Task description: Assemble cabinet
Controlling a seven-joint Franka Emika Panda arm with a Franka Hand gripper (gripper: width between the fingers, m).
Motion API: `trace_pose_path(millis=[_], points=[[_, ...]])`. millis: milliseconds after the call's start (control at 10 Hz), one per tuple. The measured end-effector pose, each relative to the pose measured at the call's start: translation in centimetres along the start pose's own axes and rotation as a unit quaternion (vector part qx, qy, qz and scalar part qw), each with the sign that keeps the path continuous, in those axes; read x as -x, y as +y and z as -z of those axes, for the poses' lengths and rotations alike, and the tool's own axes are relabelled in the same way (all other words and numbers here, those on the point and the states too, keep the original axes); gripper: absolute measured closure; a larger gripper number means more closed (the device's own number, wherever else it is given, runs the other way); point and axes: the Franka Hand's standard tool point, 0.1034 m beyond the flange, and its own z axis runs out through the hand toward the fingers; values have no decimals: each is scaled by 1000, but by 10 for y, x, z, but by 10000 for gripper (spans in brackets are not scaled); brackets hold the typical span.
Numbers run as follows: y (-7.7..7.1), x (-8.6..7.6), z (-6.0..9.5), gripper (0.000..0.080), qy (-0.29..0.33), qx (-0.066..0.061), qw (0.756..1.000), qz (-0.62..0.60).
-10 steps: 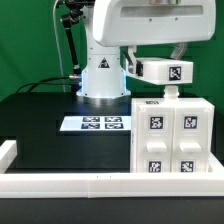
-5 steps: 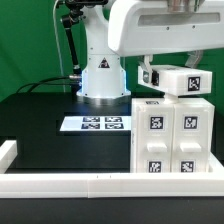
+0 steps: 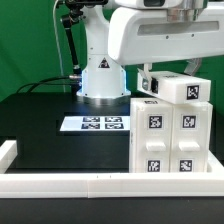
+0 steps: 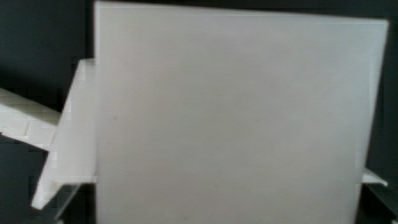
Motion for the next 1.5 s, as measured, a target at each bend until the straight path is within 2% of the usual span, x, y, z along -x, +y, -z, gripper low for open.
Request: trace_pose_path(millis=[1400,1500], points=[[1,-2,-1,236,8,2,1000,-12],[0,-2,-1,236,8,1,998,-63]])
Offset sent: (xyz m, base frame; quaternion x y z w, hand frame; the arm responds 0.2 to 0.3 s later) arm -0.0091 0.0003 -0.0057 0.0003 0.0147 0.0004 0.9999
